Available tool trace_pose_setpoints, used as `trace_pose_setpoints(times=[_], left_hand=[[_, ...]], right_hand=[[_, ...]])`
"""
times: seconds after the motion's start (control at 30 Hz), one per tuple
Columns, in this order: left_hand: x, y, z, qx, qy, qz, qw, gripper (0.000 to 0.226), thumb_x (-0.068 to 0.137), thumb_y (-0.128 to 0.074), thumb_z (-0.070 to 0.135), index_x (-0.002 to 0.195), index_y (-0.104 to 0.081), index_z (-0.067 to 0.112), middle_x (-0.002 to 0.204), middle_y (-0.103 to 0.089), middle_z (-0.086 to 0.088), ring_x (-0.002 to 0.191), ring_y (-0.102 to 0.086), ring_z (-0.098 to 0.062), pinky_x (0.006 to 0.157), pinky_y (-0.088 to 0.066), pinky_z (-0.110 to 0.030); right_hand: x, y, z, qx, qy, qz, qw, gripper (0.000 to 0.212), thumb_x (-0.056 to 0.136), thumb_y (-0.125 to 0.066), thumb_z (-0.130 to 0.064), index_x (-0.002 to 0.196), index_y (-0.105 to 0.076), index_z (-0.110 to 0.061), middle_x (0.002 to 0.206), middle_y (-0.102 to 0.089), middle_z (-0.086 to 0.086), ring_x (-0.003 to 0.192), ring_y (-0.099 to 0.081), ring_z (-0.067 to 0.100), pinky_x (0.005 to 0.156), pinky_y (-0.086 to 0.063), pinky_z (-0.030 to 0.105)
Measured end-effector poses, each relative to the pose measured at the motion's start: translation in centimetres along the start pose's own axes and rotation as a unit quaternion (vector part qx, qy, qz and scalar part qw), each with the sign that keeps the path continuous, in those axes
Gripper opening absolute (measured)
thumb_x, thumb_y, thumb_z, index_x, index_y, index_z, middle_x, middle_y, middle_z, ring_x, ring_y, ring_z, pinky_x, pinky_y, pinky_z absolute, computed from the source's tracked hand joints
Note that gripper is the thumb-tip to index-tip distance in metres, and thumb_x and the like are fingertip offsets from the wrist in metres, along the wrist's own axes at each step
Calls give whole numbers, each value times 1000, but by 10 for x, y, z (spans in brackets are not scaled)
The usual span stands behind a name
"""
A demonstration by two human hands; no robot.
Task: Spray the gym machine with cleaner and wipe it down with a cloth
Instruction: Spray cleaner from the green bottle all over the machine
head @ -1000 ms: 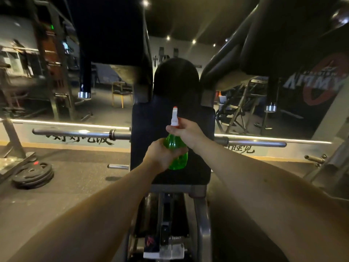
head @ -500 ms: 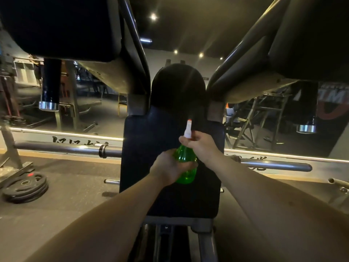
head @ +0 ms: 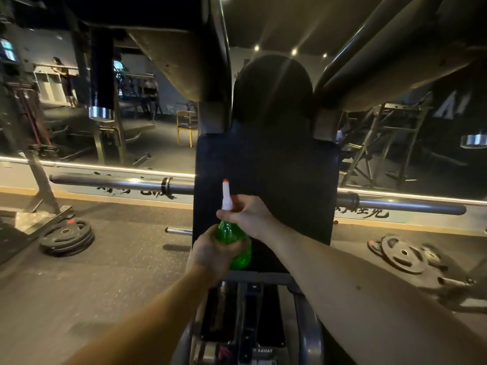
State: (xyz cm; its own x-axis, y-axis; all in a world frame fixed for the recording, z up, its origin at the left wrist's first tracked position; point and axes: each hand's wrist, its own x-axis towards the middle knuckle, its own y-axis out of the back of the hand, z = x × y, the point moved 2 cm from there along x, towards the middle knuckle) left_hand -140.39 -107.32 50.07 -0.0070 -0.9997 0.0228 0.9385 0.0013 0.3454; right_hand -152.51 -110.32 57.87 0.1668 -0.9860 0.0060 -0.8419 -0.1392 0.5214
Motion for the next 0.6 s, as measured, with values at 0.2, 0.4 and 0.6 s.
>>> trace_pose_setpoints(times=[0.2,0.4,0.6], left_hand=[[-6,-42,9,33,-9,-87,996,50,72,-86,54,114,-62,44,103,-72,15,98,-68,-3,95,-56,-38],[-16,-117,25,45,-34,-188,981,63,66,-85,61,120,-66,35,103,-74,13,97,-70,-7,93,-58,-37],[-34,-113,-24,19,23,-195,980,79,49,-84,75,118,-66,40,105,-74,14,98,-70,-8,97,-57,-41]], right_hand=[[-31,39,42,24,-48,81,995,44,88,-79,-39,127,-66,-23,113,-69,-4,106,-66,13,99,-53,39],[-79,88,92,24,-66,184,980,22,89,-79,-40,105,-70,-27,100,-72,-7,96,-67,9,80,-49,26],[-86,52,109,11,-100,144,984,26,89,-78,-39,108,-72,-23,101,-72,-4,96,-67,12,78,-48,27]])
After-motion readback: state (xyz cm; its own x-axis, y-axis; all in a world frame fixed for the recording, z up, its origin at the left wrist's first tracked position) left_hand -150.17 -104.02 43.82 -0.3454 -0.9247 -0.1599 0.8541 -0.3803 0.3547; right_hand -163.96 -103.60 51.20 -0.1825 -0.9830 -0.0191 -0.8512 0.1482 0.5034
